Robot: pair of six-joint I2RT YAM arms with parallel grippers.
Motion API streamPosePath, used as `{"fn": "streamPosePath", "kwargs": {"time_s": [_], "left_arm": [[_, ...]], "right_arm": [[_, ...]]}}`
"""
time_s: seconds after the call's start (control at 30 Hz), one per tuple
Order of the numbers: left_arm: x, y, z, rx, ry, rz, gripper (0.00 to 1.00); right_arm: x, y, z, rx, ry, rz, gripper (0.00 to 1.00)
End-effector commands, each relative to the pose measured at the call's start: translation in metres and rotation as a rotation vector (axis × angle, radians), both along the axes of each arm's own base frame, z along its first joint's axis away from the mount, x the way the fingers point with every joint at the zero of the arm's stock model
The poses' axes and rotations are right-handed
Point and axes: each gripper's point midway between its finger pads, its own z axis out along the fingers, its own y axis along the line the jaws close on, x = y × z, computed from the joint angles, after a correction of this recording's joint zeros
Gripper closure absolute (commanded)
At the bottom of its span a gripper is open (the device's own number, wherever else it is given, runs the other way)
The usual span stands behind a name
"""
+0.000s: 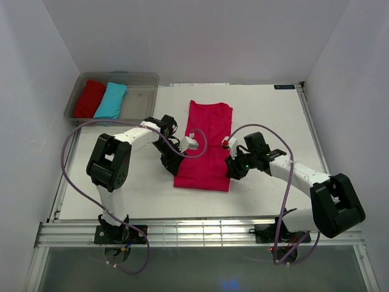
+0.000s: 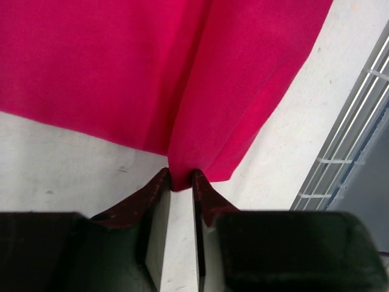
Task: Roll the t-shirts
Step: Roll the T-shirt to the center of the board.
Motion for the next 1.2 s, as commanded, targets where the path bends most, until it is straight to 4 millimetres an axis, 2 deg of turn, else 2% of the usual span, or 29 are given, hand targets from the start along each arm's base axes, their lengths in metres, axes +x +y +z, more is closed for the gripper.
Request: {"fn": "streamPosePath", "kwargs": {"time_s": [0.0, 0.13, 0.3, 0.4, 0.43, 0.47, 0.5, 0.53, 0.57, 0.6, 0.63, 0.73, 0.83, 0.93, 1.03, 1.17], "left_arm": [[0.027, -0.007, 0.019, -0.038, -0.071, 0.053, 0.67], [0.031, -0.012, 0.037, -0.079, -0.107, 0.036, 0.60], [0.045, -0.014, 0.066, -0.103, -0.190, 0.059, 0.60], [0.041, -0.015, 0.086, -0.125, -0.241, 0.059, 0.64], [0.036, -0.017, 0.088, -0.121, -0.258, 0.048, 0.64], [0.031, -0.017, 0.086, -0.107, -0.269, 0.041, 0.64], [0.017, -0.009, 0.078, -0.064, -0.282, 0.031, 0.63], [0.006, -0.015, 0.073, -0.060, -0.315, -0.025, 0.62], [-0.004, -0.013, 0.066, -0.043, -0.336, -0.060, 0.61], [-0.022, -0.004, 0.046, 0.001, -0.323, -0.095, 0.59], [-0.023, -0.006, 0.045, 0.023, -0.403, -0.136, 0.58], [-0.033, -0.005, 0.028, 0.086, -0.452, -0.181, 0.54], [-0.034, -0.013, 0.021, 0.111, -0.499, -0.208, 0.52], [-0.020, -0.014, 0.020, 0.152, -0.574, -0.195, 0.51], [-0.021, -0.013, 0.013, 0.162, -0.574, -0.214, 0.50], [-0.040, -0.014, -0.002, 0.141, -0.502, -0.245, 0.50]], "right_arm": [[0.024, 0.007, 0.037, 0.085, -0.070, -0.084, 0.61], [0.025, -0.001, 0.047, 0.105, -0.075, -0.149, 0.61], [0.017, 0.000, 0.072, 0.191, -0.077, -0.229, 0.64], [-0.005, 0.011, 0.080, 0.293, -0.003, -0.201, 0.79], [-0.011, 0.014, 0.074, 0.320, 0.000, -0.185, 0.85], [-0.016, 0.018, 0.078, 0.370, 0.033, -0.208, 0.87], [-0.023, 0.023, 0.078, 0.408, 0.055, -0.194, 0.88], [-0.021, 0.031, 0.085, 0.458, 0.024, -0.179, 0.89], [-0.027, 0.032, 0.076, 0.469, 0.070, -0.201, 0.89], [-0.028, 0.033, 0.074, 0.476, 0.078, -0.207, 0.89], [-0.026, 0.034, 0.070, 0.470, 0.075, -0.232, 0.90], [-0.021, 0.037, 0.061, 0.481, 0.100, -0.284, 0.91], [-0.013, 0.039, 0.055, 0.500, 0.103, -0.329, 0.91], [-0.006, 0.035, 0.042, 0.461, 0.104, -0.379, 0.91], [-0.005, 0.033, 0.025, 0.410, 0.138, -0.391, 0.92], [-0.008, 0.025, 0.000, 0.331, 0.183, -0.427, 0.92]]}}
